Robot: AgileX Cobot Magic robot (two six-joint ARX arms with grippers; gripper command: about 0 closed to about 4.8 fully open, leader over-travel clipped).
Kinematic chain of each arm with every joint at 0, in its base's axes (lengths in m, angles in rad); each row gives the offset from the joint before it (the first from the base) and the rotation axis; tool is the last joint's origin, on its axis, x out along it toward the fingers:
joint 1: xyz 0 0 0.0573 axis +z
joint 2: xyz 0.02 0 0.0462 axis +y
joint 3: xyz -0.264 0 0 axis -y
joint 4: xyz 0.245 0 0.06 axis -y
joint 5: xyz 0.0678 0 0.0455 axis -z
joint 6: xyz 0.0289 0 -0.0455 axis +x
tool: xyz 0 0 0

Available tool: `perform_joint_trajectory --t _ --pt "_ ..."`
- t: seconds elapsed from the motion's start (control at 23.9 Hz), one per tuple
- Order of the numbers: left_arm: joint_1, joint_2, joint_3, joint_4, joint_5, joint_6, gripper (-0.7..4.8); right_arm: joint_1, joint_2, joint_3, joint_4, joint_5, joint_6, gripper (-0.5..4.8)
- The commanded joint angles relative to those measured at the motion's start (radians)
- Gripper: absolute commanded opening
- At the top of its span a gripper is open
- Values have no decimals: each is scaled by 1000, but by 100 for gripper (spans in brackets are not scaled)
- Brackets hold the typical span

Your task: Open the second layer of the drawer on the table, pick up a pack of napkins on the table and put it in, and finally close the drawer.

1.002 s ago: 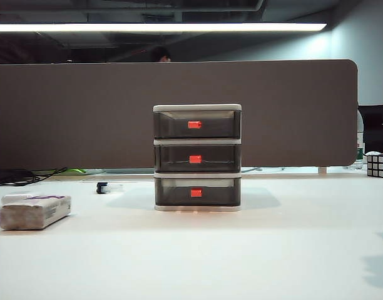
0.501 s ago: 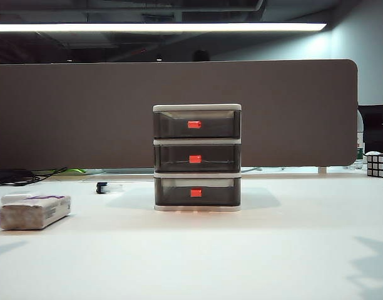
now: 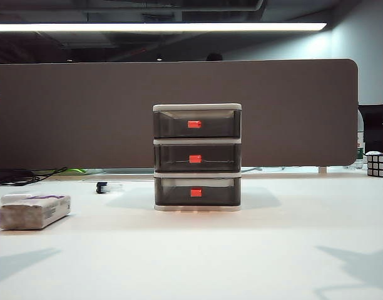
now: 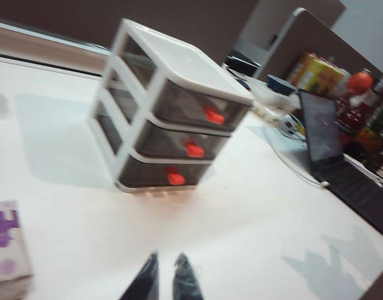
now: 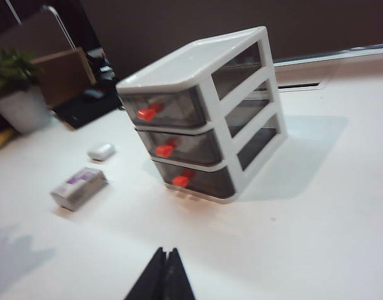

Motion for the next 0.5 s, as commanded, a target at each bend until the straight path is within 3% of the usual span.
perform_joint_trajectory --t 0.04,0.17,0.33,0.5 --pt "-125 0 2 38 -136 0 35 1 1 -6 61 -72 87 -2" --pt "-354 29 2 94 -380 40 35 13 1 -2 82 -88 136 -3" --pt "-501 136 2 178 -514 44 36 58 1 4 90 -55 137 -4" --pt "-602 418 18 428 -649 111 36 143 7 49 90 52 123 -4"
